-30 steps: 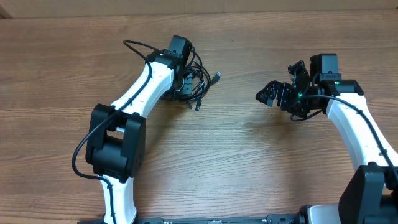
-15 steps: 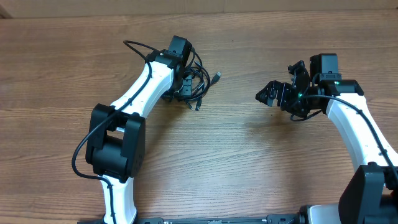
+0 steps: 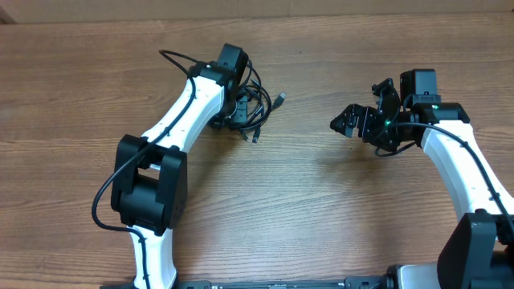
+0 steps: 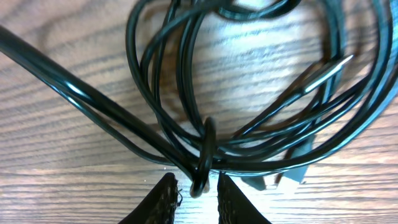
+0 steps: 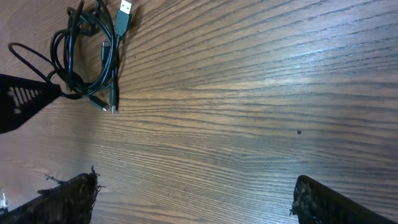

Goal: Untangle cables

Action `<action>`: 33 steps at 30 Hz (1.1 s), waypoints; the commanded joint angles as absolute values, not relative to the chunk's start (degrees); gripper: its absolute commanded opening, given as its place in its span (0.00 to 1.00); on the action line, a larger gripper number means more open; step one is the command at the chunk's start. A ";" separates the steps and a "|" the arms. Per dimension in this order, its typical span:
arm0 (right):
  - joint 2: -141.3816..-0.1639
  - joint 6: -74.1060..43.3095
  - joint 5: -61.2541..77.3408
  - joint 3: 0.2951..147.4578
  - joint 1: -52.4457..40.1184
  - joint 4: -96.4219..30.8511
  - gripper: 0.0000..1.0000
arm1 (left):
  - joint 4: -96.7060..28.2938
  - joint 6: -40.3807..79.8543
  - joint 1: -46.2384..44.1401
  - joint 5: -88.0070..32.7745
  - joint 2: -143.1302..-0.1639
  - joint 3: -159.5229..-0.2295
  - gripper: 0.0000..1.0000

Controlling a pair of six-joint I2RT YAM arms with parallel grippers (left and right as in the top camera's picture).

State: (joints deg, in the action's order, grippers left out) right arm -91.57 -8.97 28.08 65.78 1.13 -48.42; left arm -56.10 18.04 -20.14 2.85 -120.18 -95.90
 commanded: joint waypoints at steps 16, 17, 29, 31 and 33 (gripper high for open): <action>-91.53 -8.97 27.86 66.83 1.23 -48.12 1.00 | -57.60 18.00 -19.88 4.51 -121.21 -95.77 0.10; -91.53 -8.97 27.86 66.83 1.23 -48.12 1.00 | -57.60 17.98 -19.88 4.95 -121.21 -95.77 0.09; -91.53 -8.97 27.86 66.83 1.23 -48.12 1.00 | -57.82 18.00 -19.94 4.99 -121.62 -94.87 0.12; -91.53 -8.97 27.86 66.83 1.23 -48.12 1.00 | -58.04 17.98 -19.94 5.13 -121.62 -94.85 0.11; -91.53 -8.97 27.86 66.83 1.23 -48.12 1.00 | -58.26 17.98 -19.94 5.15 -121.62 -94.85 0.10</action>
State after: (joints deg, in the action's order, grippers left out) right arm -91.57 -8.99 28.08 65.78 1.13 -48.47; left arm -57.84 18.04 -20.14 3.77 -120.27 -95.55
